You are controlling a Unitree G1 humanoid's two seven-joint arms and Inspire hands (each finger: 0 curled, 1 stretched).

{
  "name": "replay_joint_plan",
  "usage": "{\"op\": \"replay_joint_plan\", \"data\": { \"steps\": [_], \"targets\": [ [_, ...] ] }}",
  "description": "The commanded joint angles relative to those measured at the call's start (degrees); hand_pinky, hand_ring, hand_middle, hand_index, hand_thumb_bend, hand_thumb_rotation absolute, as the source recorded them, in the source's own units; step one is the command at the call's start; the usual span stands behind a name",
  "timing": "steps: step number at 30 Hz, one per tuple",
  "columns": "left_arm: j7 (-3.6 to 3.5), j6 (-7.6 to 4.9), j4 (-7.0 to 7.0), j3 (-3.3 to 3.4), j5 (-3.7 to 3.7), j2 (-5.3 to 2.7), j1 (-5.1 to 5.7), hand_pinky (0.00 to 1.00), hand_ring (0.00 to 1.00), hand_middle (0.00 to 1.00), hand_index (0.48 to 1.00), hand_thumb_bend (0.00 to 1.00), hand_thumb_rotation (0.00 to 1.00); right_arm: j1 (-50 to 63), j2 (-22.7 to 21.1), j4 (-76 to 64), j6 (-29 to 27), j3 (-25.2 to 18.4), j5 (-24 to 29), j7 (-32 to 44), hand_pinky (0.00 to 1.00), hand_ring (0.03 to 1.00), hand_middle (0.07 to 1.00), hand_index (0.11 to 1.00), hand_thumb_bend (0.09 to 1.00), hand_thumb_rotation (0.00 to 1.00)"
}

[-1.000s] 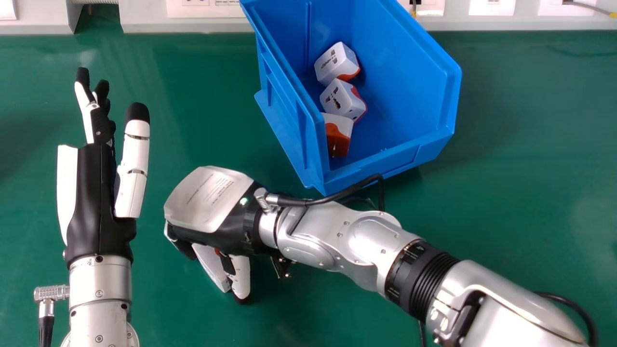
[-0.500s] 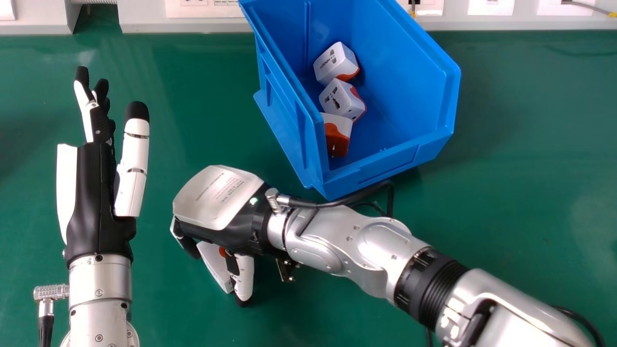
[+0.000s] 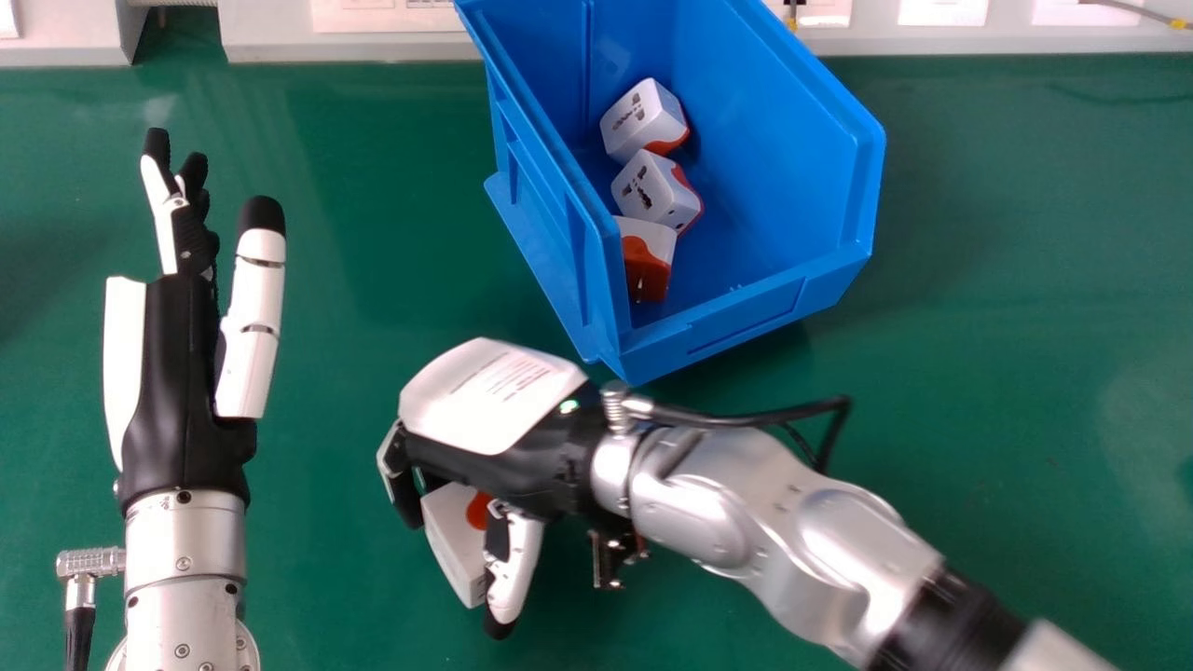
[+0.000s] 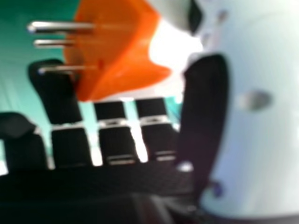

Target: Pick all objects and put in blue box

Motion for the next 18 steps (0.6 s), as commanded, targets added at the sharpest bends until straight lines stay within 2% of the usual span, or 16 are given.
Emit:
{"op": "replay_joint_plan", "data": {
  "steps": [1, 7, 12, 16, 18],
  "targets": [
    [-0.12, -1.86, 0.23, 0.2, -0.06, 1.03, -0.92, 0.98, 1.0, 1.0, 1.0, 0.39, 1.0, 2.6, -1.6, -6.4, -0.4, -2.9, 1.9, -0.4, 0.04, 0.08, 0.164, 0.483, 0.508, 0.12],
    [-0.14, -2.45, 0.73, 0.11, 0.13, 1.51, -1.12, 0.98, 1.0, 1.0, 1.0, 0.39, 1.0, 8.2, -5.6, -14.8, -2.4, -7.5, 3.0, -2.3, 0.04, 0.081, 0.167, 0.479, 0.506, 0.12],
    [-0.16, -3.1, 1.74, 0.19, -0.02, 1.93, -1.45, 0.98, 1.0, 1.0, 1.0, 0.39, 1.0, 14.0, -9.5, -22.9, -4.1, -13.8, 5.4, -3.9, 0.05, 0.095, 0.184, 0.476, 0.499, 0.13],
    [0.12, -3.87, 3.42, 0.13, 0.24, 2.53, -2.15, 0.98, 1.0, 1.0, 1.0, 0.39, 1.0, 18.6, -12.3, -28.6, -4.1, -19.0, 7.6, -3.5, 0.05, 0.091, 0.177, 0.478, 0.497, 0.14],
    [0.08, -4.03, 3.55, 0.19, 0.17, 2.74, -2.22, 0.98, 1.0, 1.0, 1.0, 0.39, 1.0, 20.3, -13.6, -30.5, -4.4, -20.9, 7.9, -3.5, 0.04, 0.084, 0.169, 0.479, 0.496, 0.14]
  ]
}}
